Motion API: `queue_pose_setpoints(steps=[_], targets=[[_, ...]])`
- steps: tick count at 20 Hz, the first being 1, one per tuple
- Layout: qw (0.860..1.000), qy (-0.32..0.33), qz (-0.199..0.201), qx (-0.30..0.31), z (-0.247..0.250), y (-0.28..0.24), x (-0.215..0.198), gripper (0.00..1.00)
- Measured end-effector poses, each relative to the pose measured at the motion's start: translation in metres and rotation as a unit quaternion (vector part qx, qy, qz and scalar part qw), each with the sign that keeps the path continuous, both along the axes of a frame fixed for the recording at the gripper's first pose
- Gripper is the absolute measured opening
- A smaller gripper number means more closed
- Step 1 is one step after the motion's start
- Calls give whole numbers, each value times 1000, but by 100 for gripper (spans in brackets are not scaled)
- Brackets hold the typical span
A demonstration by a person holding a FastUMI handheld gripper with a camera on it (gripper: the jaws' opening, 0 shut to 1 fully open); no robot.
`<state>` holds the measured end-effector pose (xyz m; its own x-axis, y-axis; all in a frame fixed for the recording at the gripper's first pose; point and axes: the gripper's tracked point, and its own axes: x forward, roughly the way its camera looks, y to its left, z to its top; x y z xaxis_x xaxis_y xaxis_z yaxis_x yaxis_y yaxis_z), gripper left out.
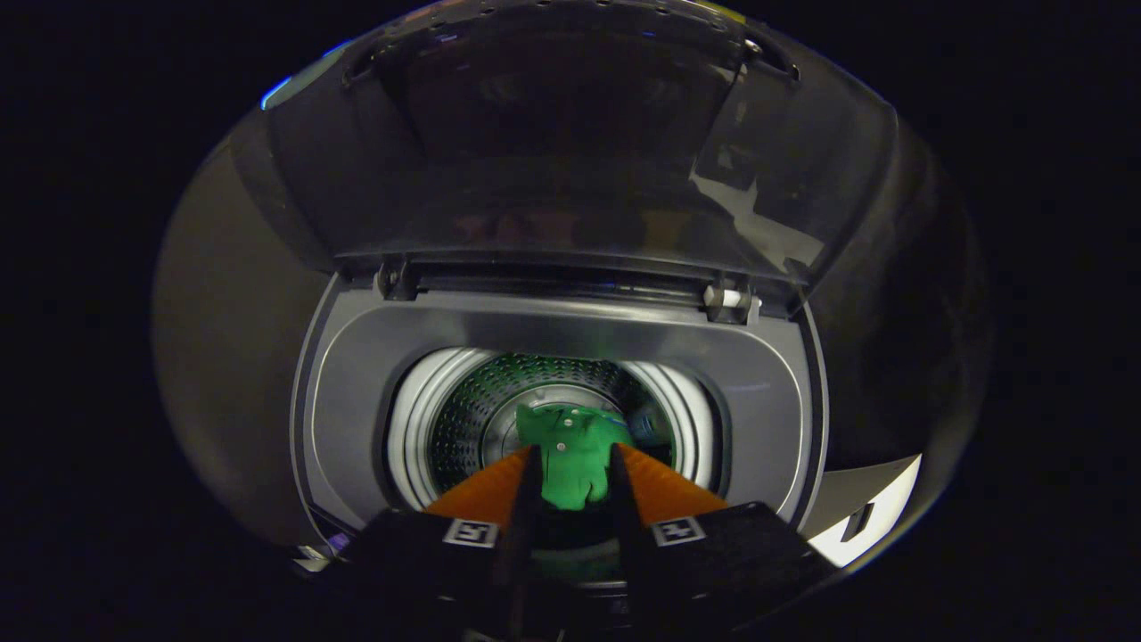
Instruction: Put the clothes into the washing machine and then close the washing machine lid.
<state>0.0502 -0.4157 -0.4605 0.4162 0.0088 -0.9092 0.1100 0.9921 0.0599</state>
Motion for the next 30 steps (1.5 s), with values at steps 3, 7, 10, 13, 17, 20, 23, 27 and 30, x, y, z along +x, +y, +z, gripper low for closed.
queue_pose_setpoints(steps=[3, 7, 10, 13, 17, 20, 23, 27, 30], targets=[[1000, -11, -7, 8, 8, 3, 4, 87], [1000, -28, -1, 1, 19, 4, 7, 100], [998, -60, 4, 13, 45, 9, 18, 100], [997, -60, 6, 58, 77, 27, 20, 100], [988, -123, 31, 82, 144, 35, 37, 100], [973, -212, 33, 82, 213, 27, 90, 99], [955, -286, 19, 74, 255, 9, 156, 99], [963, -264, -3, 55, 233, -21, 198, 99], [958, -279, 4, 58, 227, -17, 188, 100]])
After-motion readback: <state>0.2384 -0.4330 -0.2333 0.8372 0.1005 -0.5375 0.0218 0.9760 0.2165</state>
